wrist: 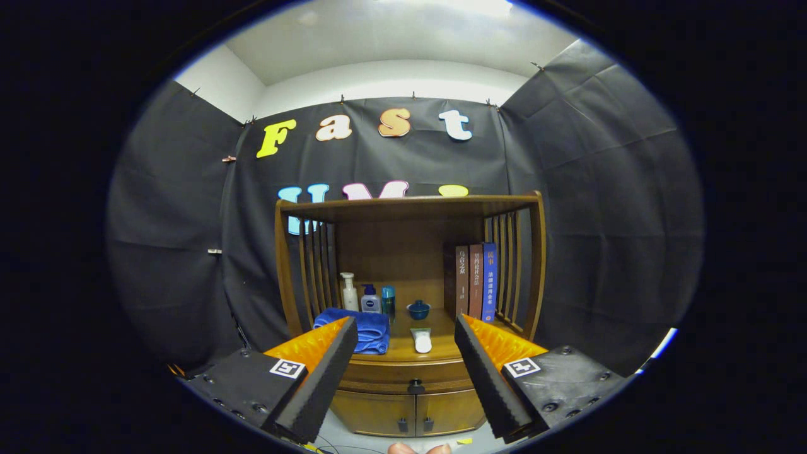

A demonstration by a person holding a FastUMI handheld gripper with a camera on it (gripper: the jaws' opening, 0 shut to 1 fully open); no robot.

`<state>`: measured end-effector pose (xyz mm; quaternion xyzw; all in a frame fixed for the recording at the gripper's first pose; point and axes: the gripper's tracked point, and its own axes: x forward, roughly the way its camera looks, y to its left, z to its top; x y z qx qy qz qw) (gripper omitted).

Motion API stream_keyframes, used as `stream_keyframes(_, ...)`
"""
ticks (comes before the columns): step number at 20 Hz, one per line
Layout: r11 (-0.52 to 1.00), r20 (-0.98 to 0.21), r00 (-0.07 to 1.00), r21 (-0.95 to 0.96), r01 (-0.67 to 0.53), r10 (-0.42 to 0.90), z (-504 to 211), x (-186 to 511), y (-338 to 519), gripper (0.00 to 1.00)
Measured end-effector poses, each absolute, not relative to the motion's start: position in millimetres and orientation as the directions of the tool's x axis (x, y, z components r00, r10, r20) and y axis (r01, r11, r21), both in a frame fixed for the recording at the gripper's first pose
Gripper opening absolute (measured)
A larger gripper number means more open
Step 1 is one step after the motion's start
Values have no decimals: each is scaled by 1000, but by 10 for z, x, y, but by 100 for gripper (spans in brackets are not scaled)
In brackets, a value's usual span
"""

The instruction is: Pull open the drawer, take out the items inside it, and place them on the countertop above the cabinet.

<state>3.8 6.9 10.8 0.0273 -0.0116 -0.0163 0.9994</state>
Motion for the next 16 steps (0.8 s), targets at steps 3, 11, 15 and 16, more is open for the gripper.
stream_keyframes(3, 999, 67, 997, 36, 28, -30, 291, -105, 104, 99)
stream_keyframes(11, 999, 72, 997, 43, 8, -11, 295, -262, 156, 99)
stream_keyframes(15, 999, 65, 998, 52, 9, -12, 285, -263, 127, 99)
stream_keyframes(16, 999, 60, 998, 50, 8, -11, 266, -253, 123, 99)
